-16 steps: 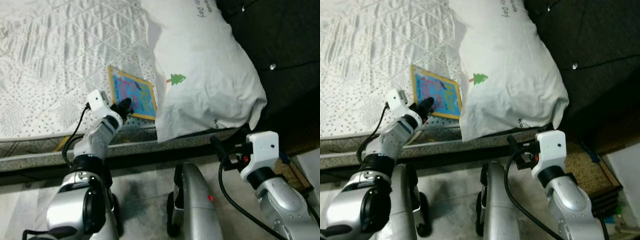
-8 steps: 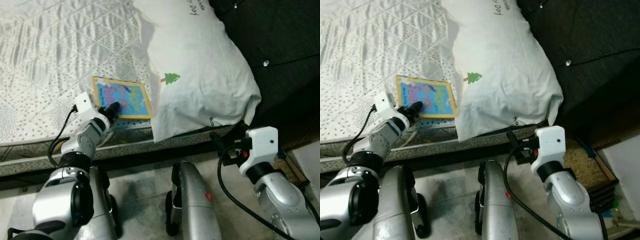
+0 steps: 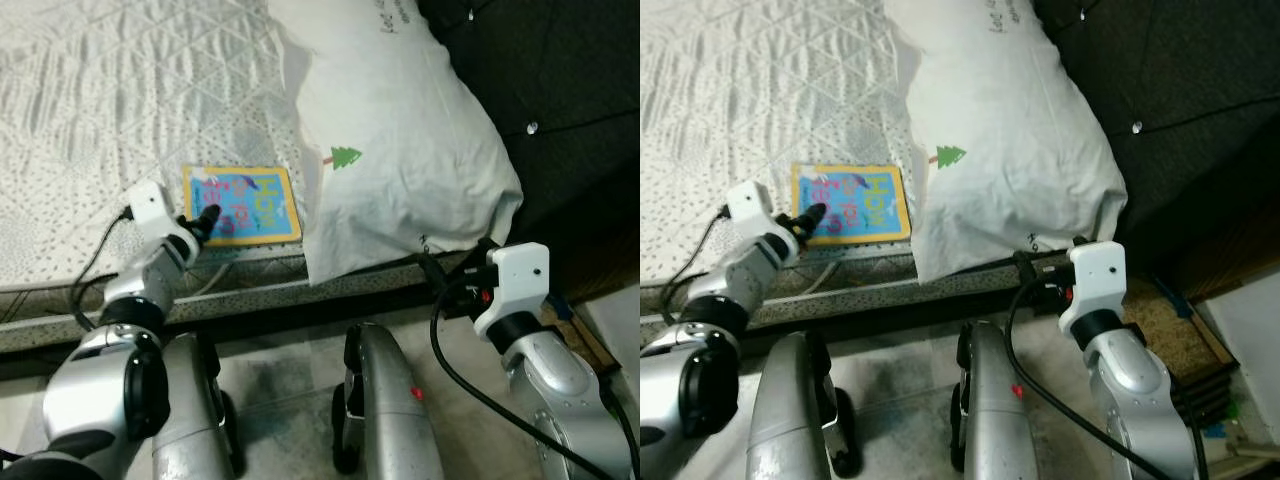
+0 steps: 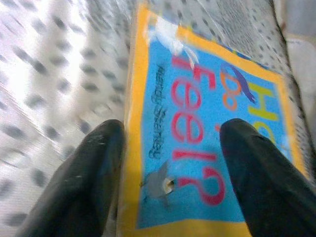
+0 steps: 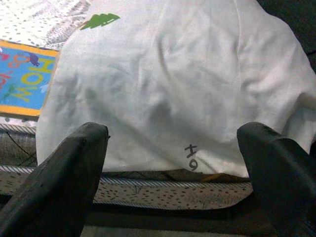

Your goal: Clean up the room

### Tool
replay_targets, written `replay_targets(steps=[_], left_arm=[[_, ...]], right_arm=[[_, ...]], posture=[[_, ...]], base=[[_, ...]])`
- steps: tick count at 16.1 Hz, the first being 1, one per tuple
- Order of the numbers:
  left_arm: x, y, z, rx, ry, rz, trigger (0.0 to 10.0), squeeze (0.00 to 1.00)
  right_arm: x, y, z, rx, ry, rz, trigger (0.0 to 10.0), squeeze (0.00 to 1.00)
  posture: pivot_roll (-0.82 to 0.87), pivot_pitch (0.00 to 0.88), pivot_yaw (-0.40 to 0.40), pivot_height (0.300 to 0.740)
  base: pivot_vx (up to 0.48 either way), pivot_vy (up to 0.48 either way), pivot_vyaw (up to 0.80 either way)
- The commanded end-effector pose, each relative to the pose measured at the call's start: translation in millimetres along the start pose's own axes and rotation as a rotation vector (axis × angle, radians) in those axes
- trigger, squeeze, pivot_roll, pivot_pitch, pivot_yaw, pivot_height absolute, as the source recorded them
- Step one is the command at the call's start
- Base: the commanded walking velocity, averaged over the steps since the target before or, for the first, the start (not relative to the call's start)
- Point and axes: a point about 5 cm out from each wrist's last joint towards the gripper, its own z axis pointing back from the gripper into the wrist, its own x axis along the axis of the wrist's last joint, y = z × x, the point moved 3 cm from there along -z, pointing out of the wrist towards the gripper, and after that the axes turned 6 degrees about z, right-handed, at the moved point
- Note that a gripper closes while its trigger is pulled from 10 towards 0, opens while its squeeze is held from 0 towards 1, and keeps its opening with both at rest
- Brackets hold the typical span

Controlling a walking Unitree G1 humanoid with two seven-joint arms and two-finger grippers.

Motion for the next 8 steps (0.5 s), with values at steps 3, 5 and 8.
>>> replay_targets(steps=[3, 5, 8], left_arm=[[-2.4, 10.6, 0.5, 0.077, 0.042, -0.101, 10.0, 1.0], [2.4, 16.0, 1.4, 0.107, 0.019, -0.117, 10.0, 1.0], [14.3, 21.3, 3.3, 0.134, -0.038, -0.143, 10.0, 1.0]], right_arm=[[-3.9, -0.5, -4.7, -0.015, -0.004, -0.005, 10.0, 0.0], [-4.2, 1.5, -10.4, -0.021, -0.021, -0.015, 10.0, 0.0], [-2.7, 6.2, -21.4, -0.022, -0.048, -0.034, 10.0, 0.0]], posture=[[-0.17, 0.158, -0.082, 0.56], [-0.15, 0.142, -0.067, 0.56], [-0.12, 0.118, -0.049, 0.56]], base=[[0.0, 0.0, 0.0], [0.0, 0.0, 0.0], [0.0, 0.0, 0.0]])
